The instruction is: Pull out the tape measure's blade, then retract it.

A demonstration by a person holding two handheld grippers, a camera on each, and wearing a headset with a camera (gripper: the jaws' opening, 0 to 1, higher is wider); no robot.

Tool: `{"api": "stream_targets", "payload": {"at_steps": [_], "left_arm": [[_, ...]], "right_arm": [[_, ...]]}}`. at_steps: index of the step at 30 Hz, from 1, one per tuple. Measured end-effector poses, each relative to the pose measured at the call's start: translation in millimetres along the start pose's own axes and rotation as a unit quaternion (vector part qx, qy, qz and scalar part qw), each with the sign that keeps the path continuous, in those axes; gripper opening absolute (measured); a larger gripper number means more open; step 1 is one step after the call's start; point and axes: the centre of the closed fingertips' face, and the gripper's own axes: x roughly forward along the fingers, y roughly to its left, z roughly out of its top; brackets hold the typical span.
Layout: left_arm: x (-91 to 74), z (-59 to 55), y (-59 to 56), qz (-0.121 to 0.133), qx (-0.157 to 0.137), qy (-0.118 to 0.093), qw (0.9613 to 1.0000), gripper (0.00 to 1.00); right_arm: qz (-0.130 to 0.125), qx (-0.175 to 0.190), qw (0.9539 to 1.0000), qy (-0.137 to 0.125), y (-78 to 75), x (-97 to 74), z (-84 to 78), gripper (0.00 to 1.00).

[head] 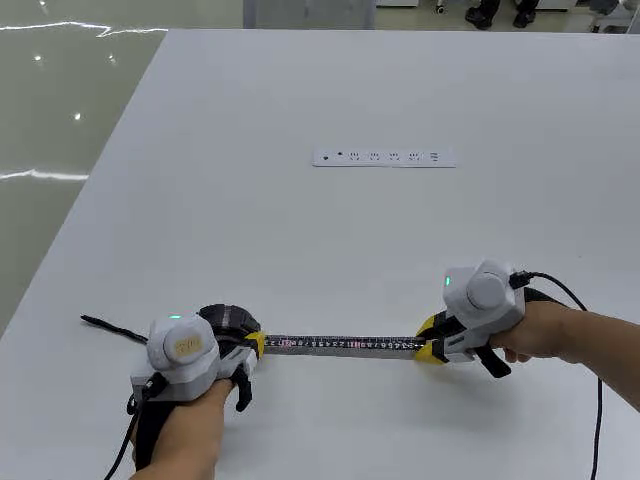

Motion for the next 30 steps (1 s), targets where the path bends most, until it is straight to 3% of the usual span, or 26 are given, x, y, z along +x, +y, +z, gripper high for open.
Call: {"api": "stream_targets", "payload": {"at_steps": [4, 14, 17, 30], "left_arm": [[4.3, 3.5, 5.1, 0.016, 0.007, 0.004, 0.9998, 0.62], [5.4, 2.3, 4.5, 0.014, 0.01, 0.001, 0.9998, 0.59], [5.4, 2.8, 5.3, 0.009, 0.015, 0.013, 0.9998, 0.58], [4.6, 1.7, 5.7, -0.008, 0.009, 0.016, 0.9998, 0.57]], "right_arm": [[0.001, 0.001, 1.0, 0.002, 2.2, -0.6, 0.4, 0.13], [-0.001, 0.004, 1.0, 0.002, 2.5, 0.5, -0.6, 0.13], [0.0, 0.006, 1.0, -0.001, 2.9, 0.3, 0.1, 0.13], [0.0, 0.001, 1.0, 0.0, 3.6, 3.3, 3.5, 0.13]]}}
